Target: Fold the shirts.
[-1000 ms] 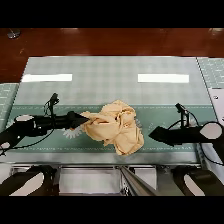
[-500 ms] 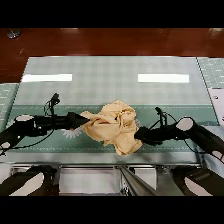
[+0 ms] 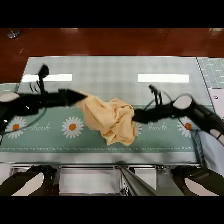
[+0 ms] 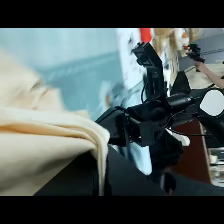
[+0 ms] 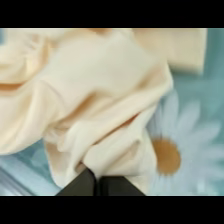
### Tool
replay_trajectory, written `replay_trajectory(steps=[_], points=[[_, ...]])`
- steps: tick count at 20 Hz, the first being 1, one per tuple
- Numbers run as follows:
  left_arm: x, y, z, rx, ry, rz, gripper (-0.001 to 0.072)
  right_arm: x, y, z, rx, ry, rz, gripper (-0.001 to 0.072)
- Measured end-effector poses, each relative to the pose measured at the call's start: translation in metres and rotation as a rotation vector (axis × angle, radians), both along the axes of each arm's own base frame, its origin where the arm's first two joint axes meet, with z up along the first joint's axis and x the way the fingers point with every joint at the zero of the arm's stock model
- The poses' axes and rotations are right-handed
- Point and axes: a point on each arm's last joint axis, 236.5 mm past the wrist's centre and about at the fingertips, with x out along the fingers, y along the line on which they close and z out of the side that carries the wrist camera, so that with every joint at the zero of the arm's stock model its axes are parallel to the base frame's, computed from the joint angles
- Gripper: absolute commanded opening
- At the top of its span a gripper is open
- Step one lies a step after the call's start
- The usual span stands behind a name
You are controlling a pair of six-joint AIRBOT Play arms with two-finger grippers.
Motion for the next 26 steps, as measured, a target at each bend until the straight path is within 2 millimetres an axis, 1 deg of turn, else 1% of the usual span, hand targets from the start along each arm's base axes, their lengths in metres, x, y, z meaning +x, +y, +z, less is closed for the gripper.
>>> replay_trajectory(steps=[2,3,4,5,6,7,8,9,10,11,13,15,16,17,18,19,20,21,23,25,26], points=[[0.022,0.005,0.063,0.051,-0.161,0.018,0.003,0.048,-0.008,0.073,-0.074,-0.205,0.025,0.002],[0.029,0.008,0.096,0.093,-0.237,0.035,0.0029,0.069,-0.015,0.12,-0.114,-0.319,0.023,0.002],[0.034,0.013,0.128,0.133,-0.301,0.059,0.003,0.082,-0.022,0.167,-0.143,-0.426,0.013,0.002],[0.036,0.018,0.163,0.178,-0.38,0.088,0.003,0.089,-0.031,0.219,-0.169,-0.537,-0.001,0.002],[0.033,0.024,0.198,0.231,-0.468,0.114,0.003,0.087,-0.04,0.27,-0.184,-0.647,-0.018,0.002],[0.027,0.031,0.229,0.28,-0.545,0.148,0.003,0.079,-0.05,0.313,-0.195,-0.74,-0.038,0.002],[0.019,0.039,0.258,0.335,-0.619,0.194,0.003,0.066,-0.061,0.351,-0.204,-0.826,-0.059,0.002],[0.009,0.05,0.284,0.395,-0.686,0.251,0.003,0.049,-0.073,0.384,-0.214,-0.905,-0.084,0.002],[-0.002,0.062,0.308,0.443,-0.746,0.312,0.003,0.029,-0.086,0.411,-0.225,-0.97,-0.109,0.002],[-0.017,0.074,0.329,0.49,-0.801,0.377,0.003,0.008,-0.096,0.431,-0.23,-1.02,-0.128,0.002],[-0.049,0.094,0.361,0.557,-0.881,0.486,0.0031,-0.033,-0.116,0.459,-0.239,-1.093,-0.158,0.002],[-0.083,0.108,0.379,0.604,-0.932,0.56,0.0031,-0.068,-0.131,0.473,-0.247,-1.136,-0.179,0.002],[-0.099,0.112,0.383,0.62,-0.948,0.579,0.0031,-0.083,-0.137,0.474,-0.249,-1.138,-0.185,0.002],[-0.114,0.114,0.382,0.641,-0.949,0.583,0.0031,-0.094,-0.14,0.471,-0.249,-1.124,-0.186,0.002],[-0.127,0.116,0.379,0.661,-0.942,0.581,0.0031,-0.102,-0.143,0.46,-0.26,-1.087,-0.177,0.002],[-0.135,0.117,0.373,0.677,-0.925,0.577,0.0031,-0.106,-0.144,0.446,-0.271,-1.038,-0.166,0.002],[-0.138,0.119,0.359,0.696,-0.879,0.56,0.0031,-0.108,-0.144,0.429,-0.285,-0.982,-0.153,0.002],[-0.137,0.12,0.341,0.721,-0.817,0.533,0.0031,-0.107,-0.144,0.406,-0.303,-0.912,-0.137,0.002],[-0.128,0.121,0.297,0.76,-0.681,0.471,0.0031,-0.101,-0.142,0.355,-0.339,-0.76,-0.108,0.002],[-0.108,0.123,0.242,0.796,-0.522,0.401,0.0031,-0.091,-0.138,0.295,-0.373,-0.609,-0.088,0.002],[-0.095,0.124,0.211,0.804,-0.442,0.372,0.0031,-0.081,-0.137,0.263,-0.39,-0.546,-0.086,0.002]])
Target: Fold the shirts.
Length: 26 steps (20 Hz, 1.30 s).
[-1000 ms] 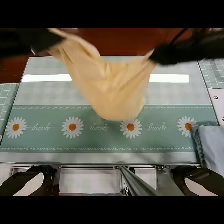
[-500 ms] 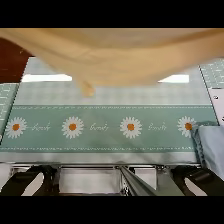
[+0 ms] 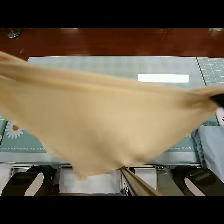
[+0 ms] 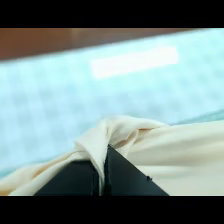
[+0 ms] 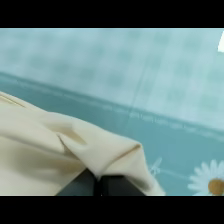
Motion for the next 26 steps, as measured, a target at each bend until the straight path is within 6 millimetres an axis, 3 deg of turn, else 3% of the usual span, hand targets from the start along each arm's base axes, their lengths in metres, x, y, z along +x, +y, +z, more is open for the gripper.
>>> replay_trajectory(steps=[3,5,9,12,13,14,15,16,17,19,21,23,26], points=[[0.049,0.004,-0.085,-0.036,0.161,0.038,0.0031,0.04,-0.002,-0.08,-0.043,0.118,-0.081,0.002],[0.083,0.007,-0.129,-0.065,0.217,0.076,0.0031,0.069,-0.001,-0.118,-0.076,0.163,-0.11,0.002],[0.148,0.008,-0.197,-0.145,0.29,0.144,0.0032,0.143,0.003,-0.168,-0.087,0.213,-0.163,0.002],[0.181,0.001,-0.232,-0.243,0.339,0.179,0.0034,0.201,0.007,-0.186,0.007,0.236,-0.208,0.0021],[0.192,-0.002,-0.242,-0.285,0.352,0.193,0.0084,0.218,0.007,-0.191,0.048,0.246,-0.222,0.0027],[0.198,-0.007,-0.25,-0.318,0.368,0.199,0.0459,0.235,0.009,-0.195,0.1,0.256,-0.232,0.0233],[0.205,-0.012,-0.256,-0.351,0.376,0.208,0.0708,0.249,0.012,-0.199,0.159,0.267,-0.244,0.0575],[0.208,-0.016,-0.264,-0.364,0.392,0.205,0.0707,0.259,0.014,-0.203,0.209,0.281,-0.25,0.0625],[0.209,-0.02,-0.27,-0.363,0.405,0.196,0.0706,0.267,0.015,-0.207,0.251,0.294,-0.254,0.0625],[0.206,-0.017,-0.281,-0.325,0.44,0.183,0.0704,0.271,0.006,-0.21,0.297,0.326,-0.263,0.0625],[0.194,0.004,-0.295,-0.249,0.499,0.181,0.0704,0.261,-0.023,-0.212,0.276,0.371,-0.281,0.0625],[0.169,0.039,-0.318,-0.166,0.608,0.202,0.0703,0.231,-0.068,-0.22,0.191,0.46,-0.321,0.0625],[0.111,0.084,-0.358,-0.169,0.804,0.286,0.0703,0.159,-0.132,-0.246,0.118,0.601,-0.454,0.0618]])
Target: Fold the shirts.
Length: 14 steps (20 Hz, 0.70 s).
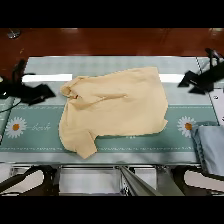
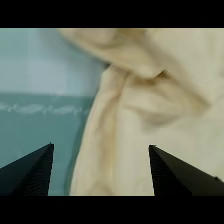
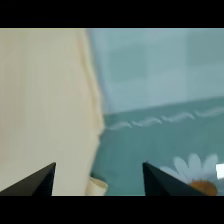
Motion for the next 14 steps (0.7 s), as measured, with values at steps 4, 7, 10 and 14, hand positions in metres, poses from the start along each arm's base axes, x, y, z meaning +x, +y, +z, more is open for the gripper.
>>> replay_trajectory(steps=[4,7,10,14], points=[[-0.071,0.005,-0.041,-0.184,0.154,0.136,0.0703,-0.07,0.011,-0.037,0.143,-0.033,-0.146,0.0618],[-0.093,-0.017,-0.054,-0.338,0.171,0.194,0.0703,-0.094,0.047,-0.05,0.283,-0.11,-0.183,0.0618],[-0.1,-0.032,-0.066,-0.397,0.172,0.215,0.0702,-0.107,0.068,-0.053,0.362,-0.147,-0.185,0.0618],[-0.099,-0.051,-0.074,-0.402,0.168,0.182,0.0375,-0.116,0.083,-0.052,0.417,-0.151,-0.173,0.0618]])
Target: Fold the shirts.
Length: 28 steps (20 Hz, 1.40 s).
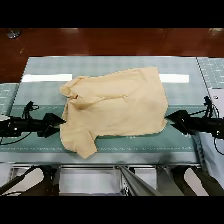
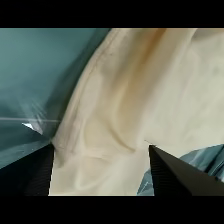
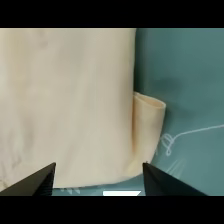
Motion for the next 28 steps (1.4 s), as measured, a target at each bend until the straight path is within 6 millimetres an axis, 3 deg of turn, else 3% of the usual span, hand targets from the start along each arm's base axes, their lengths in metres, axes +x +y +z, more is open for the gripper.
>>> replay_trajectory(steps=[1,6,11,16,18,21,22,24,25,26,28], points=[[0.001,-0.002,-0.004,0.015,-0.005,-0.01,0.002,-0.001,0.001,0.0,0.004,-0.001,0.002,0.0618],[0.006,-0.006,-0.008,0.047,-0.034,-0.04,0.0031,-0.01,0.003,-0.005,-0.002,0.023,0.024,0.0618],[0.008,-0.007,-0.009,0.054,-0.045,-0.05,0.0032,-0.029,0.003,-0.035,-0.092,0.139,0.07,0.0618],[0.009,-0.007,-0.008,0.054,-0.046,-0.051,0.0032,-0.003,0.018,-0.047,-0.102,0.154,0.099,0.0617],[0.008,-0.008,-0.008,0.052,-0.045,-0.053,0.0032,0.006,0.026,-0.053,-0.089,0.182,0.118,0.058],[0.008,-0.009,-0.007,0.048,-0.054,-0.062,0.0031,0.017,0.042,-0.063,-0.083,0.211,0.173,0.002],[0.012,-0.01,-0.002,0.047,-0.083,-0.073,0.0031,0.023,0.047,-0.062,-0.089,0.204,0.198,0.002],[0.033,-0.01,0.021,0.039,-0.185,-0.062,0.0031,0.041,0.056,-0.046,-0.115,0.147,0.27,0.002],[0.052,-0.01,0.045,0.031,-0.27,-0.042,0.0031,0.058,0.055,-0.029,-0.145,0.095,0.298,0.0019],[0.073,-0.009,0.075,0.029,-0.373,-0.025,0.0031,0.078,0.053,-0.006,-0.179,0.027,0.311,0.0019],[0.114,-0.004,0.158,0.038,-0.622,0.005,0.0031,0.122,0.045,0.065,-0.263,-0.151,0.321,0.0019]])
